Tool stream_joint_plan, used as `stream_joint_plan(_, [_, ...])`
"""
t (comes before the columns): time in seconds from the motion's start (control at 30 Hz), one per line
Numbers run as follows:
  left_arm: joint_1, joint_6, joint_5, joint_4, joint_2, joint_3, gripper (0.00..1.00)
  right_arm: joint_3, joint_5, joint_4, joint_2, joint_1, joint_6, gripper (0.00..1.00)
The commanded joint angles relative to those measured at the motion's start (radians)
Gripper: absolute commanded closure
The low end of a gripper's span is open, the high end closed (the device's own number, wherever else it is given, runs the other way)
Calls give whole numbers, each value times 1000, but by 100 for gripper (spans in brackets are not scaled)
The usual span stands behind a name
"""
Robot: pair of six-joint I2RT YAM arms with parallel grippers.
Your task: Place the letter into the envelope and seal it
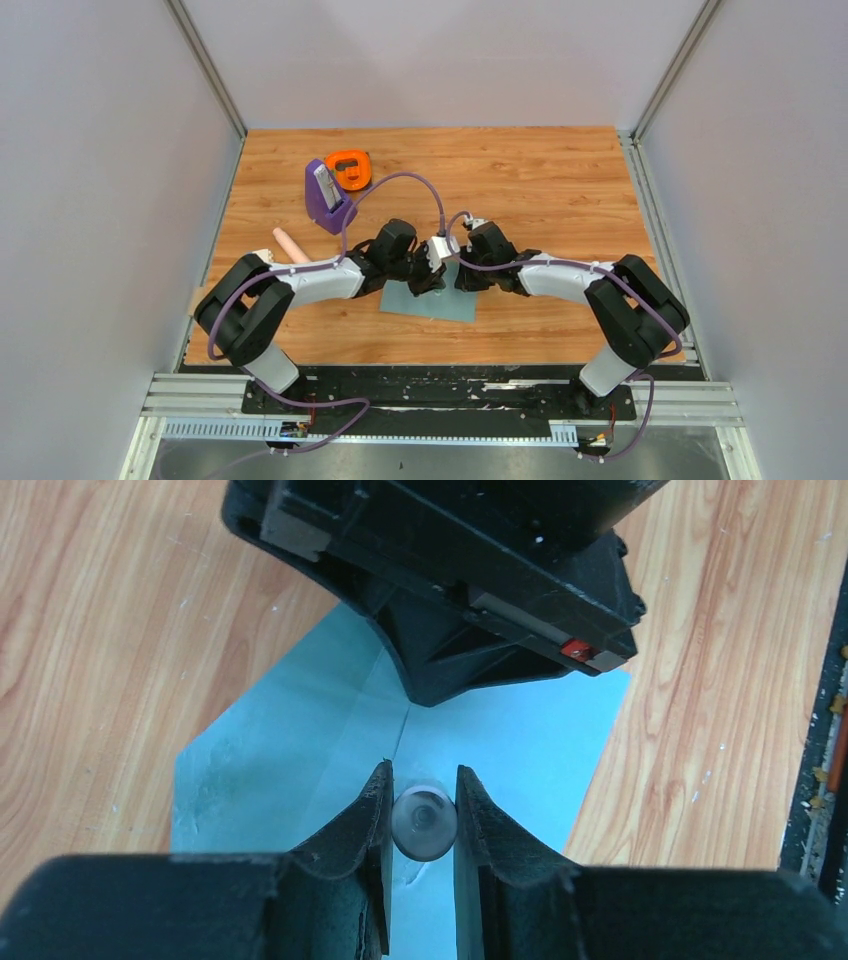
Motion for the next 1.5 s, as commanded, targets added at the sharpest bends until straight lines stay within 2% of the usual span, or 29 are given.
stream_joint_plan(0.0, [16, 54, -90, -100, -29, -19, 100, -36, 40, -49, -24, 0, -30, 100])
stream_joint_plan(0.13, [52, 21, -55, -187, -115, -11, 100, -35, 41, -49, -25, 0, -36, 100])
stream_joint_plan(0.33, [52, 16, -141, -329, -89, 93, 100, -35, 37, -50, -37, -1, -36, 100])
stream_joint_plan(0.5, [84, 19, -88, -302, -139, 112, 100, -17, 11, -51, -75, 0, -48, 99])
stream_joint_plan(0.57, [109, -5, -18, -368, -160, 185, 100, 5, -22, -47, -107, -1, -67, 88])
stream_joint_plan(0.6, [118, -24, 9, -393, -169, 218, 100, 18, -43, -39, -128, -1, -88, 78])
stream_joint_plan(0.63, [140, -33, 59, -448, -174, 283, 100, 25, -68, -28, -156, -1, -108, 73])
stream_joint_plan(0.8, [192, -71, 159, -637, -224, 492, 100, 3, -153, 63, -373, 0, -217, 30])
stream_joint_plan(0.93, [194, -88, 255, -786, -263, 615, 100, -29, -262, 167, -562, 0, -314, 12])
stream_joint_plan(1.03, [192, -121, 301, -881, -295, 683, 100, -74, -335, 290, -666, 6, -352, 5])
stream_joint_plan(1.17, [192, -109, 315, -1006, -343, 772, 100, -131, -410, 501, -733, 31, -387, 3])
stream_joint_plan(1.3, [192, -75, 320, -1096, -402, 848, 100, -102, -452, 543, -719, 82, -466, 5])
stream_joint_plan(1.37, [191, -55, 328, -1068, -460, 832, 100, -76, -461, 554, -704, 109, -473, 5])
stream_joint_plan(1.47, [191, -79, 348, -918, -550, 733, 100, -47, -483, 583, -700, 139, -510, 5])
